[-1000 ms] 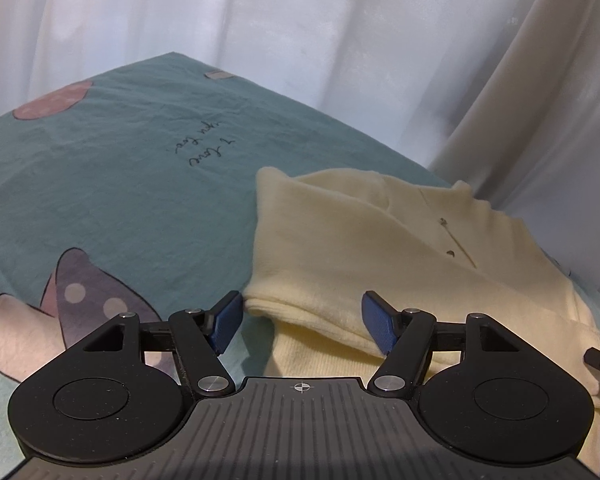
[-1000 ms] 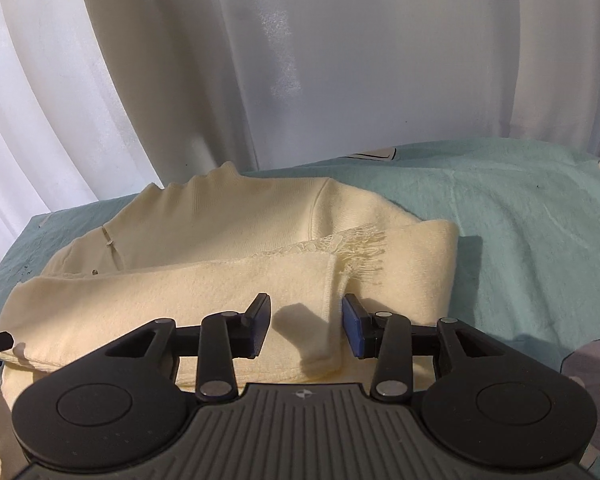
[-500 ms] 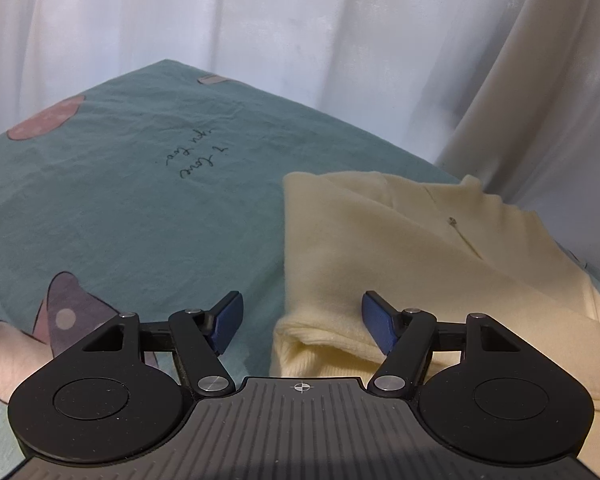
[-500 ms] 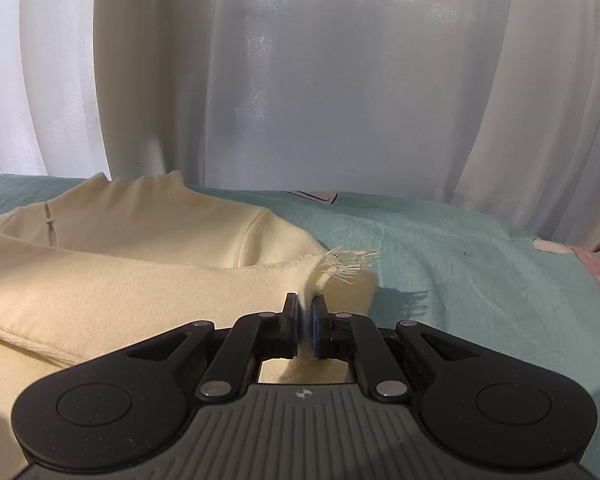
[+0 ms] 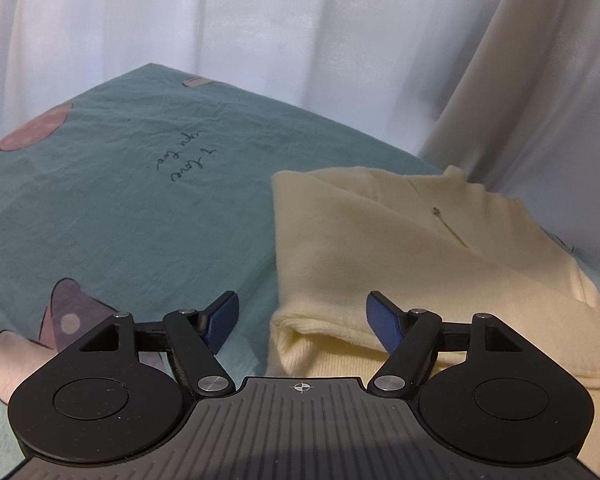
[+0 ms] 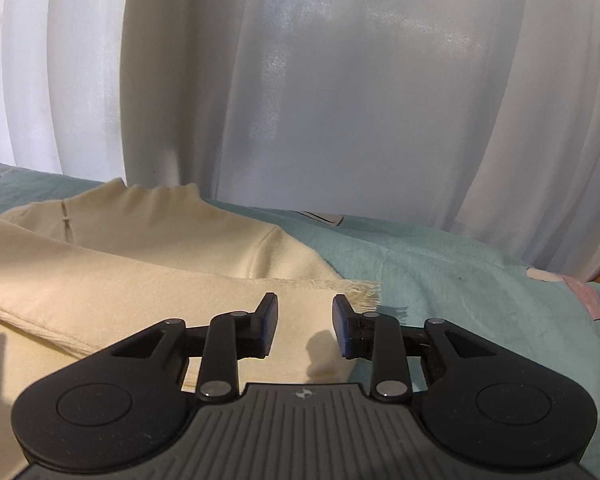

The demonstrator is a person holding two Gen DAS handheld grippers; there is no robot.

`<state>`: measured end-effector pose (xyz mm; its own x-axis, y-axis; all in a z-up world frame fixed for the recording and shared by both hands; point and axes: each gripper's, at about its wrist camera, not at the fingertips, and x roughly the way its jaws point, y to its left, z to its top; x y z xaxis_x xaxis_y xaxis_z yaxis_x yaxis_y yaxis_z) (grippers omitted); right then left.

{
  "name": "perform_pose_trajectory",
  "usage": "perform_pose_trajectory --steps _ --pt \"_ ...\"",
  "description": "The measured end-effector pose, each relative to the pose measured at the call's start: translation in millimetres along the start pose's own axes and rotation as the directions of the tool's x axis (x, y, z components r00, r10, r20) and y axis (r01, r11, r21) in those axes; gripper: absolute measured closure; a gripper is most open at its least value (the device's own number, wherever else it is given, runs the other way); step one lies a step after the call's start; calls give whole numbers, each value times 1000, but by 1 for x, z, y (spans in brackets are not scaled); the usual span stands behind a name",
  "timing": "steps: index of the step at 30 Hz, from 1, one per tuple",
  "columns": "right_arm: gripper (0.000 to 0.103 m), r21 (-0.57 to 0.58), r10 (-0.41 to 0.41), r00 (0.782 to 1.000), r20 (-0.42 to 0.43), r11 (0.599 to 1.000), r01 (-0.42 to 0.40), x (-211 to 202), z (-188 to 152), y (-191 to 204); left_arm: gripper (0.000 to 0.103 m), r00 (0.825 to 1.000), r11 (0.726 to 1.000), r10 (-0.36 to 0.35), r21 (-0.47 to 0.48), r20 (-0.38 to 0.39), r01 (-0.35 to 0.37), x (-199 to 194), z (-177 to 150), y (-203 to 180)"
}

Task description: Fold small clothes

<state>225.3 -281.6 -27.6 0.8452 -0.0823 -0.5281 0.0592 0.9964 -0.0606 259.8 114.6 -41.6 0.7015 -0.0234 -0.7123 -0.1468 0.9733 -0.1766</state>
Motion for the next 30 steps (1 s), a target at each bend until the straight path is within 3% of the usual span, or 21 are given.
perform_pose_trajectory --steps 2,5,9,16,19,21,23,25,27,28,30 --pt "70 -23 49 998 -27 999 -49 0 -2 10 27 1000 1000 12 18 -26 -12 5 -2 -4" --pt "73 -67 52 992 -117 996 -60 14 -11 22 23 998 998 49 40 -47 -47 13 -7 -6" --pt "72 -86 -22 995 -97 996 14 23 -13 19 21 995 993 90 82 -36 -87 4 -8 -8" --pt "73 -42 29 992 -122 999 -34 -1 -14 18 21 998 992 55 114 -26 -51 -44 -27 -3" --pt "73 -124 -14 993 -118 992 -1 2 -22 25 20 997 988 63 147 -53 -55 -52 -42 -1" --pt "73 -113 -33 992 -122 993 19 2 -20 24 20 995 986 66 157 -68 -55 -62 -53 4" --pt "73 -63 -20 995 -98 998 14 -10 -17 19 20 996 988 39 150 -75 -27 -80 -63 12" --pt "69 14 78 997 -25 997 -77 -37 -18 13 20 996 990 -3 138 -84 14 -100 -75 21" --pt "58 102 242 970 24 965 -243 -65 -20 6 20 994 992 -32 118 -106 45 -116 -87 30" --pt "53 147 339 939 52 928 -343 -82 -23 2 20 992 993 -39 110 -121 52 -123 -92 33" --pt "43 238 530 844 88 811 -534 -109 -30 -5 20 986 993 -48 100 -161 64 -137 -105 40"
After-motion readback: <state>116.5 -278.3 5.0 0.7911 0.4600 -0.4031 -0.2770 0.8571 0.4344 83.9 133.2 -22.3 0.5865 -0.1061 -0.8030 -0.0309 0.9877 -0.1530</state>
